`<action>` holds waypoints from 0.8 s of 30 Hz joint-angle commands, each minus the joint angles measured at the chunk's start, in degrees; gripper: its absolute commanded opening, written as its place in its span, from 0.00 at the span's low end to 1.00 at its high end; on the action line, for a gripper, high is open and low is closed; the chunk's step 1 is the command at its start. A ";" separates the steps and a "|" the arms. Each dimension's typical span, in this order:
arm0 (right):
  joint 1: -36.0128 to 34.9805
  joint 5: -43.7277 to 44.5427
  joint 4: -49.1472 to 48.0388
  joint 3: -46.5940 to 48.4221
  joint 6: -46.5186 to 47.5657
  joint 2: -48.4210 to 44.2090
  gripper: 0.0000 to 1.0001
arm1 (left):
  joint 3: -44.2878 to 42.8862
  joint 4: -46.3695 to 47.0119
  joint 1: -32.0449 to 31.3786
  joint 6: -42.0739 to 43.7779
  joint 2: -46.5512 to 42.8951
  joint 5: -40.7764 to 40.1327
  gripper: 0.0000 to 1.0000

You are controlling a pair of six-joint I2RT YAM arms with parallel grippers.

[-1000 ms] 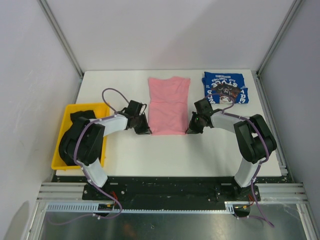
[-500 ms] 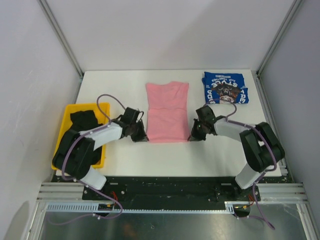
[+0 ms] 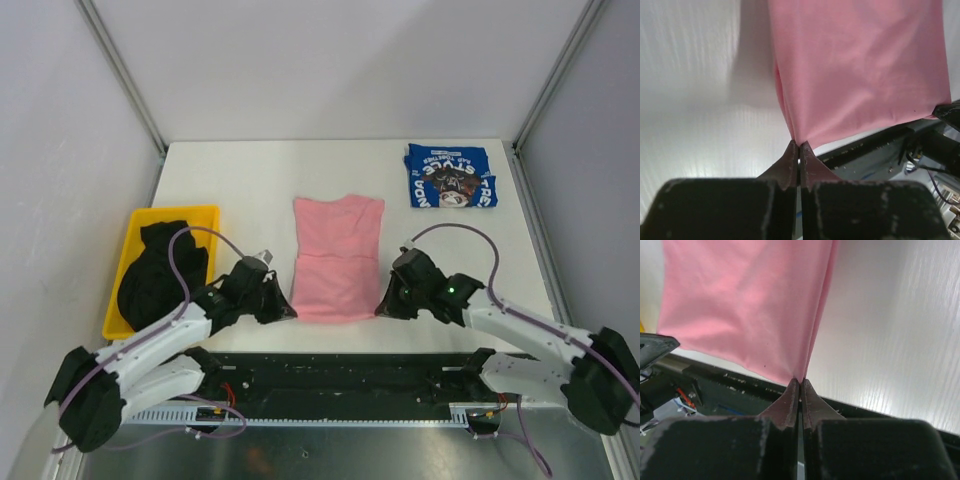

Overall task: Fold and stack the t-shirts
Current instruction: Grab one side of the 2/3 rectangular tshirt with both arms, then fold the long partially folded tshirt into a neat square

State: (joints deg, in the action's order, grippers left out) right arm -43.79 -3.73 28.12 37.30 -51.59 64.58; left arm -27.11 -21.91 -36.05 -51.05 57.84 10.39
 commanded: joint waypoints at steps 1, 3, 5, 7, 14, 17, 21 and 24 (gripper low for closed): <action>-3.35 5.82 7.15 -0.21 -5.80 -7.44 0.00 | 0.98 -4.01 -3.05 -6.36 -7.13 -2.46 0.00; -4.32 6.80 7.75 -0.21 -6.59 -9.18 0.00 | 0.65 -5.13 -3.50 -6.79 -9.00 -2.94 0.00; -4.69 7.26 7.79 -0.21 -7.01 -9.90 0.00 | 0.00 -6.08 -3.59 -6.59 -9.62 -3.59 0.00; -4.80 7.60 7.51 -0.17 -7.05 -10.10 0.00 | -0.45 -6.33 -3.61 -6.25 -9.45 -4.08 0.00; -2.99 9.14 7.09 2.53 -4.95 -9.81 0.00 | -5.50 -6.51 -3.50 -3.30 -6.08 -7.19 0.00; -0.61 9.60 6.65 5.65 -1.80 -7.71 0.00 | -10.30 -6.58 -2.93 -0.76 -2.03 -8.75 0.00; 5.21 7.03 4.27 10.02 3.26 -2.88 0.00 | -17.68 -6.52 -0.28 2.83 4.74 -9.53 0.00; 10.08 4.81 1.69 14.03 7.33 2.14 0.00 | -24.24 -6.41 3.28 5.59 11.25 -9.21 0.00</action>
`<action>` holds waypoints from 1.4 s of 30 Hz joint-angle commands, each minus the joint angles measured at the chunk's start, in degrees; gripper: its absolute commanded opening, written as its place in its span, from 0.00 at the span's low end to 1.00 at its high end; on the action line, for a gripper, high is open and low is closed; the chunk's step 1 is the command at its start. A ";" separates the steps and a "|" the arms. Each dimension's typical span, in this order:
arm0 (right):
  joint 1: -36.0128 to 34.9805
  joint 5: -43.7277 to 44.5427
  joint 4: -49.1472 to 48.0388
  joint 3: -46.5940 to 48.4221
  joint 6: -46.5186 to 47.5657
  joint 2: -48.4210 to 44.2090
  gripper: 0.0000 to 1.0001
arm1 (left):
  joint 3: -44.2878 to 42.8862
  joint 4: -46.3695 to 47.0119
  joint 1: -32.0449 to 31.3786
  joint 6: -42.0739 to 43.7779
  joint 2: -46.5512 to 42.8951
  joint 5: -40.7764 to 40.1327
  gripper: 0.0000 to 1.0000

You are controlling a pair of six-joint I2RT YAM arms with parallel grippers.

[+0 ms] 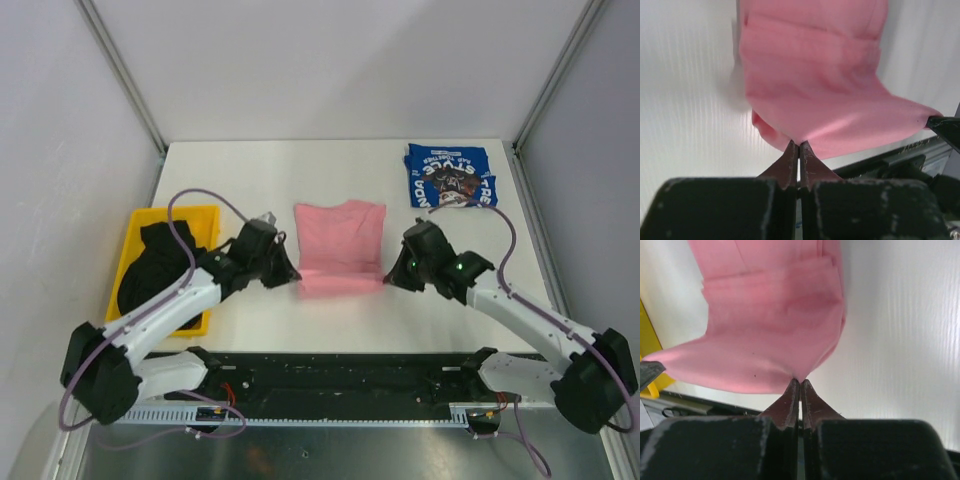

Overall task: Fold and stack the t-shirts
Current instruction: Fold the long partially folded tshirt into a neat square

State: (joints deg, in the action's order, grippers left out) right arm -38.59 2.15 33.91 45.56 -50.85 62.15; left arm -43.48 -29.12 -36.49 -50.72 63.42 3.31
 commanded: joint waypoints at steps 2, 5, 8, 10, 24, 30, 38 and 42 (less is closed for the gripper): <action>7.99 -3.05 -5.94 9.06 8.74 8.54 0.00 | -13.06 0.89 5.93 7.41 10.92 -1.98 0.00; 12.27 -5.70 -9.21 13.56 11.74 15.16 0.00 | -21.29 0.91 8.71 10.06 18.63 -1.31 0.00; 15.58 -8.31 -11.97 18.99 13.35 22.22 0.00 | -28.88 0.96 11.32 11.30 25.82 -0.04 0.00; 17.24 -9.76 -13.51 22.87 14.19 27.01 0.00 | -33.23 1.03 12.84 11.84 29.95 0.87 0.00; 23.91 -14.65 -15.12 47.25 16.33 52.77 0.00 | -57.52 1.03 20.49 13.34 55.27 7.84 0.00; 24.90 -13.86 -12.52 54.40 16.71 60.74 0.10 | -66.77 1.07 21.63 14.86 64.19 10.20 0.00; 25.67 -7.81 -4.94 65.74 20.36 63.81 0.44 | -71.20 1.62 23.41 18.87 64.13 9.57 0.63; 24.02 -6.40 -5.25 63.46 21.41 60.49 0.41 | -65.86 1.94 22.98 19.30 59.41 9.38 0.53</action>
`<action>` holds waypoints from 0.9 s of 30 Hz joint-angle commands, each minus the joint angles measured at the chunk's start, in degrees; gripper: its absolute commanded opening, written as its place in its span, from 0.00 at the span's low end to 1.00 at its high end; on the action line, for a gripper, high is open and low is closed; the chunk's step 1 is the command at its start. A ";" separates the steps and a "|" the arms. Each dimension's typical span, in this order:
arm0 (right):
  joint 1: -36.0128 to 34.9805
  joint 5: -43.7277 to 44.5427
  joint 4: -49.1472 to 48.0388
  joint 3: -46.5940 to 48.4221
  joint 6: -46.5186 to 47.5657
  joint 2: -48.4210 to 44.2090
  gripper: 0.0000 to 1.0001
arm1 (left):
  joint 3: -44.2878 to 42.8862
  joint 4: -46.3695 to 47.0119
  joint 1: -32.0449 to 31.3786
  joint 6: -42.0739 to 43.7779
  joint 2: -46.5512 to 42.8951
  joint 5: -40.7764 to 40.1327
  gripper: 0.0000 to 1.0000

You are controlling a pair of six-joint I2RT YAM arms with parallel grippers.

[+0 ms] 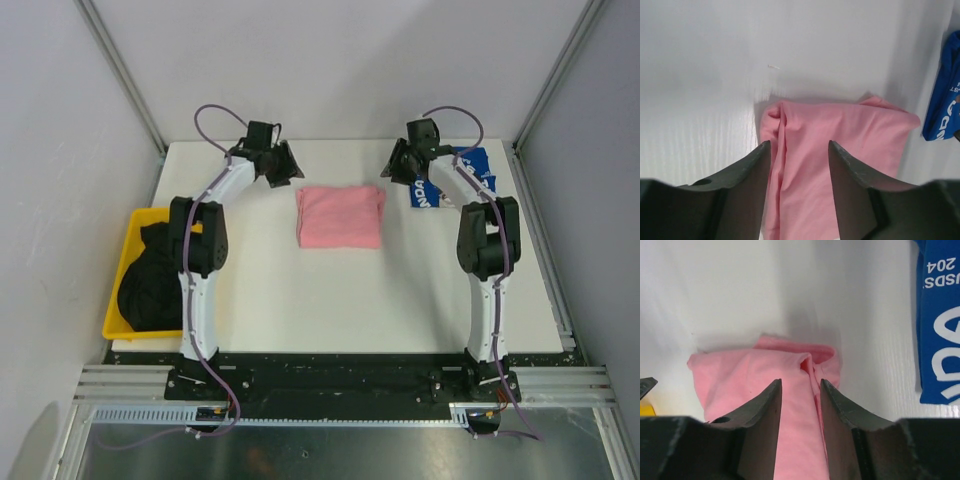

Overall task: Fold and stack the t-shirts
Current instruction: Fold the long partially folded tshirt into a neat square

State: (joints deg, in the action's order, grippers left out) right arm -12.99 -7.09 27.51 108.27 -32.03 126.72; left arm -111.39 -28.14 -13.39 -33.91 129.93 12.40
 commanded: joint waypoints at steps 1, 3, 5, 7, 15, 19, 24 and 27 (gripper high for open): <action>-2.07 2.68 0.18 -0.80 2.68 -4.93 0.38 | 3.24 1.06 -0.53 2.69 -7.87 0.66 0.46; -2.97 1.62 -1.71 -3.22 2.59 -5.68 0.32 | 5.03 1.29 -1.50 2.77 -8.58 1.74 0.30; -3.32 0.12 -2.82 -4.36 1.99 -5.20 0.27 | 6.47 1.56 -2.40 2.44 -8.62 2.73 0.17; -3.37 -0.96 -3.52 -4.68 1.45 -4.23 0.21 | 7.53 1.81 -3.19 1.96 -8.35 3.36 0.11; -2.30 -2.83 -6.15 -0.75 0.81 3.30 0.17 | 10.10 3.89 -3.77 1.30 -4.94 4.25 0.07; -1.54 -2.96 -5.85 2.26 0.31 7.54 0.17 | 11.02 4.38 -3.06 1.54 -3.73 4.45 0.07; -1.62 -2.02 -2.71 6.30 0.63 11.15 0.17 | 12.90 4.53 -2.13 1.92 -5.14 4.67 0.08; -1.68 -1.54 -2.92 5.93 0.96 9.95 0.18 | 15.34 4.56 -1.93 1.96 -7.98 4.45 0.17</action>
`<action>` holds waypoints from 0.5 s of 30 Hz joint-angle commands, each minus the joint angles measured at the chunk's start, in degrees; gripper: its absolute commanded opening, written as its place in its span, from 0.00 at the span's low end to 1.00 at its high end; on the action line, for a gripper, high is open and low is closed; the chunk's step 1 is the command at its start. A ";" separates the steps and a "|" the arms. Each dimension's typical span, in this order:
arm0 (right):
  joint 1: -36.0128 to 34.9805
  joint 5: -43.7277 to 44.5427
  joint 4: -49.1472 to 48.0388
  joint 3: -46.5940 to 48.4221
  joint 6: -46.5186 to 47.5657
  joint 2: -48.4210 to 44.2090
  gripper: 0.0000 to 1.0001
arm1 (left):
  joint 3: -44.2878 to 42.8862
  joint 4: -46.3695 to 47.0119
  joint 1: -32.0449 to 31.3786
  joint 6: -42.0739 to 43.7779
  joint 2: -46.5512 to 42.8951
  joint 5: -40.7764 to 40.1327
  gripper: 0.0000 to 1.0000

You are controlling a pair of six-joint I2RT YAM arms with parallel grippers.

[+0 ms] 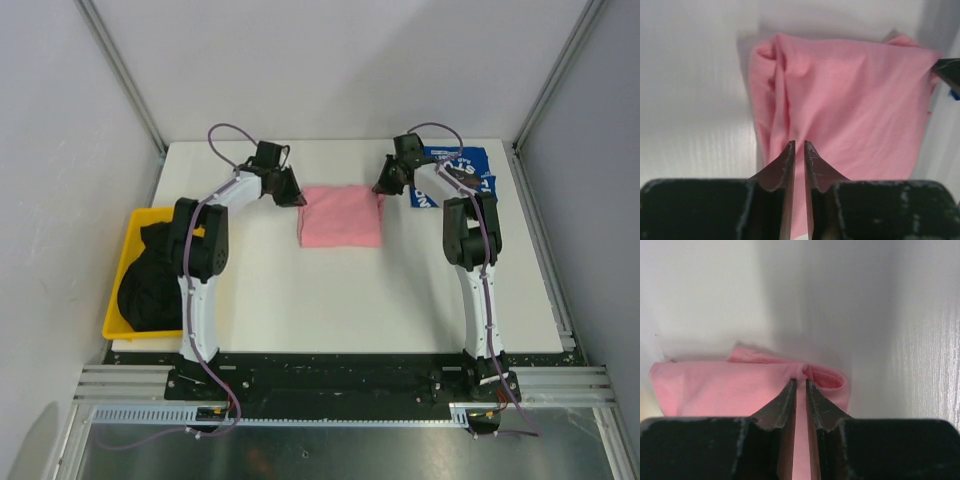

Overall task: Fold and stack the t-shirts
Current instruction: Fold the long partially folded tshirt into a neat square

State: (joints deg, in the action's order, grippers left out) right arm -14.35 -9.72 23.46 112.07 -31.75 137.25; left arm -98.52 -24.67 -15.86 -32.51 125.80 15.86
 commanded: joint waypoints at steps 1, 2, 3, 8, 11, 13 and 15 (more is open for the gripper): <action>-0.32 1.14 1.09 1.98 0.79 -1.15 0.18 | 4.00 1.10 0.55 0.28 -5.23 0.79 0.23; -0.37 1.12 1.03 1.95 0.84 -1.70 0.19 | 5.78 1.10 0.56 -0.35 -6.81 0.51 0.27; -0.39 1.11 1.09 1.94 0.91 -2.24 0.20 | 7.94 1.11 0.56 -1.10 -8.25 0.37 0.30; -0.56 1.06 1.40 2.21 1.29 -5.94 0.26 | 18.77 1.53 0.22 -3.47 -14.67 0.79 0.41; -0.62 1.95 1.82 2.39 1.82 -8.26 0.29 | 23.06 2.61 0.14 -3.66 -17.16 2.60 0.49; -0.56 2.77 2.06 2.43 2.25 -9.53 0.31 | 24.70 3.31 0.13 -3.86 -18.33 3.92 0.50; -0.30 3.28 2.50 2.40 2.42 -10.44 0.31 | 25.84 4.19 0.06 -4.11 -19.15 5.32 0.51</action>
State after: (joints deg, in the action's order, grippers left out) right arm -14.76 -8.38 25.65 112.25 -30.92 133.56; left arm -74.70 -23.83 -15.49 -35.59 110.85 17.41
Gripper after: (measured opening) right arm 0.307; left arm 0.500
